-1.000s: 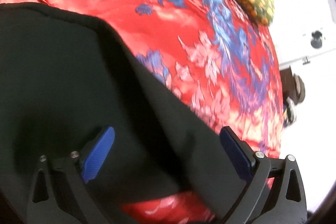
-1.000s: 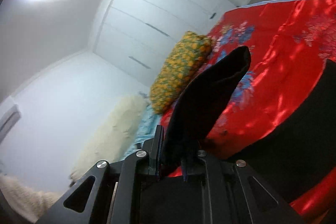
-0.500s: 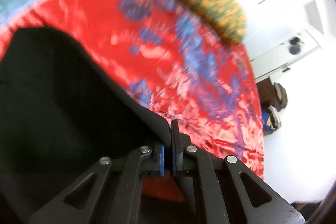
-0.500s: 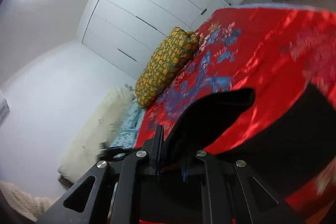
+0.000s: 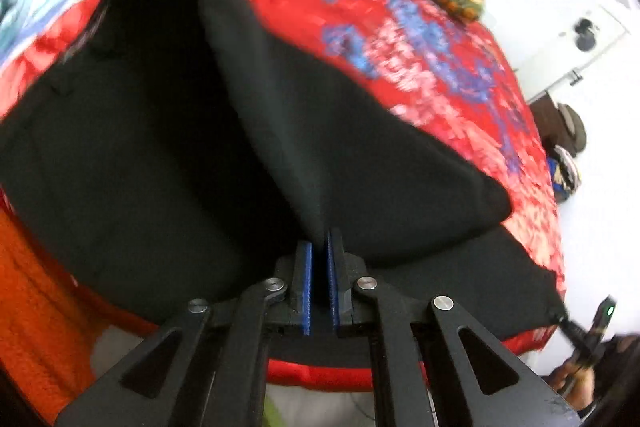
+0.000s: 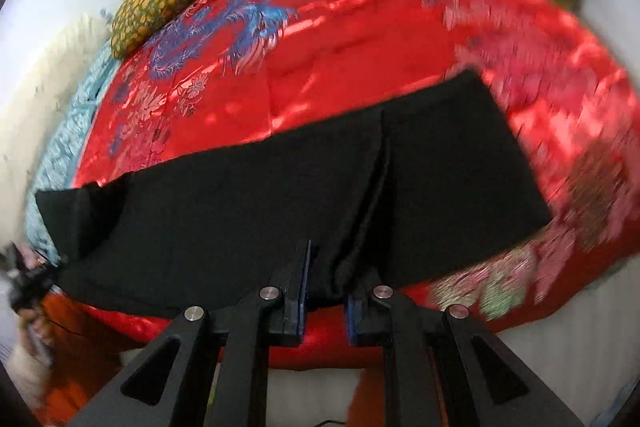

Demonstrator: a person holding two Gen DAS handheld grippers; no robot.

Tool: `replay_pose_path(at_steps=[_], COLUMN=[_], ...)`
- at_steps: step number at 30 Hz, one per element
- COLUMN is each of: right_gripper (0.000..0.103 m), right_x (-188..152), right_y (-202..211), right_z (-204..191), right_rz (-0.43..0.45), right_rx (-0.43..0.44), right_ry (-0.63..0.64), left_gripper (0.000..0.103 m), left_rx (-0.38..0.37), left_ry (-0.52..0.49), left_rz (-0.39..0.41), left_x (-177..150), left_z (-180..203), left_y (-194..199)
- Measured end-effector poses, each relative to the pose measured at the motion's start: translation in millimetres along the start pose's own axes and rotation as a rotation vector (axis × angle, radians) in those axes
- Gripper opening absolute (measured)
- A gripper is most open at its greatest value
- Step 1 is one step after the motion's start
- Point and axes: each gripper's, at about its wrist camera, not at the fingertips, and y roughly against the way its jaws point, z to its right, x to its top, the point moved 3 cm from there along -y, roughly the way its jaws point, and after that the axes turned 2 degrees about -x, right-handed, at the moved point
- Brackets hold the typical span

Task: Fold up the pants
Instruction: 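Grasp the trouser edge with the left tool while the right tool grasps the waistband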

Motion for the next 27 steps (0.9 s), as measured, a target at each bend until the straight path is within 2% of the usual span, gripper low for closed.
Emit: replay_pose_path(at_steps=[3,5,7,9,11,12,16,17,18,19,20,21,24,25,27], right_gripper=[0.014,0.014,0.014,0.014,0.014,0.014,0.014,0.014,0.014,0.014,0.014,0.014,0.014,0.014,0.014], right_x=[17.5,25.7,25.3,14.2,6.7,8.2,22.1,24.6,29.7,31.6,31.7,32.4,24.5,21.8,23.9], right_y=[34.3,50.1,38.6,12.7,2.0,3.9,19.7,27.1,43.8,50.7,49.5,40.9,-3.1,-8.4,-8.0], right_z=[-8.5,-8.9,3.7,27.6,39.3,40.8,31.4,29.4,22.0,18.7,19.8,26.6,52.4,55.9,54.3], right_rz=[0.112,0.180,0.129,0.002,-0.056,-0.047,0.029,0.075,0.176,0.236,0.261,0.225,0.015,-0.015,-0.004], right_rx=[-0.061,-0.110,-0.177,-0.222,-0.239,-0.242,-0.277,-0.289,-0.292,-0.299,-0.318,-0.325,-0.330,-0.333,-0.339], right_ry=[0.085,0.125,0.129,0.077,0.046,0.039,0.105,0.129,0.170,0.192,0.195,0.177,0.110,0.108,0.116], left_gripper=[0.005,0.005,0.005,0.005,0.005,0.005,0.005,0.005,0.005,0.005,0.005,0.005,0.005,0.005,0.005], left_rx=[-0.022,-0.009,0.000,-0.002,0.017,0.019,0.000,-0.006,-0.009,-0.002,0.008,0.025,0.040,0.045,0.047], left_ry=[-0.075,-0.118,-0.133,-0.138,-0.179,-0.191,-0.209,-0.215,-0.228,-0.248,-0.256,-0.256,-0.256,-0.265,-0.273], left_rz=[0.044,0.029,-0.040,-0.110,-0.137,-0.141,-0.129,-0.118,-0.108,-0.112,-0.124,-0.151,-0.197,-0.200,-0.203], left_x=[-3.7,-17.0,-32.4,-50.9,-59.6,-63.0,-61.9,-61.9,-62.4,-63.8,-66.8,-71.9,-80.6,-82.5,-83.6], left_z=[21.1,26.9,24.0,20.1,25.2,26.3,36.5,40.0,40.7,43.0,42.9,40.8,34.8,35.7,35.5], left_y=[16.6,14.6,-0.2,-12.2,-19.4,-20.2,-14.4,-13.7,-10.7,-13.1,-16.4,-22.7,-33.5,-34.3,-33.3])
